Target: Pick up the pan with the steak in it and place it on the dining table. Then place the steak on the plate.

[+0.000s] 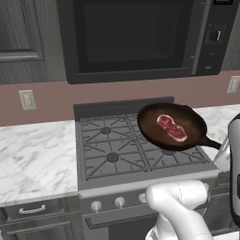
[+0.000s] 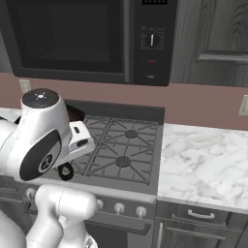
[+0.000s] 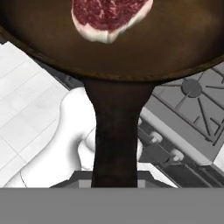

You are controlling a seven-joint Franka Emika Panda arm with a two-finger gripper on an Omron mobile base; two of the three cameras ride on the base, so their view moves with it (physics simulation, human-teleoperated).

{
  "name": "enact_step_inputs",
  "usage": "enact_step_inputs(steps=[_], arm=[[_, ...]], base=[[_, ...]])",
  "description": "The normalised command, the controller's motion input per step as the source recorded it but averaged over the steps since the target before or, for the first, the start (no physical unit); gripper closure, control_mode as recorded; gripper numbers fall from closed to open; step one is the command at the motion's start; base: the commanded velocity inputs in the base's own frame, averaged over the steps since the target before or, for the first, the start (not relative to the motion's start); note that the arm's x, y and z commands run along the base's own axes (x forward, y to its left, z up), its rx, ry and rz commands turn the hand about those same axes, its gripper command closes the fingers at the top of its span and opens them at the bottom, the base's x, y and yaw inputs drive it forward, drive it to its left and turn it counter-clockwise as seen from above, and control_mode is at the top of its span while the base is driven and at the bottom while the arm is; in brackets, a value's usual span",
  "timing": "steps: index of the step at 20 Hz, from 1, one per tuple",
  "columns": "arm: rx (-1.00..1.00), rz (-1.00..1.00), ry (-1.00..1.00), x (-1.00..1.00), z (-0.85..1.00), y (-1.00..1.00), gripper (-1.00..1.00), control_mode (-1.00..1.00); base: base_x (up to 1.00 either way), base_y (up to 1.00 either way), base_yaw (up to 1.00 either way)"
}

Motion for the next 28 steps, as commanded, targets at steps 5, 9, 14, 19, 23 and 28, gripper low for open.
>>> enact_step_inputs(steps=[5, 9, 14, 19, 23, 28], arm=[[0.05, 0.15, -0.07, -0.76, 0.07, 0.10, 1.00, -1.00], [0.17, 0.08, -0.20, -0.65, 0.00, 0.00, 1.00, -1.00], [0.09, 0.01, -0.06, -0.15, 0.00, 0.00, 1.00, -1.00], [0.00, 0.00, 0.00, 0.00, 0.00, 0.00, 1.00, -1.00], [0.00, 0.00, 0.00, 0.00, 0.00, 0.00, 1.00, 1.00], [0.00, 0.00, 0.00, 0.00, 0.00, 0.00, 1.00, 1.00]], base=[[0.00, 0.00, 0.00], [0.00, 0.00, 0.00], [0.00, 0.00, 0.00], [0.00, 0.00, 0.00], [-0.05, 0.00, 0.00], [-0.46, 0.12, 0.20]])
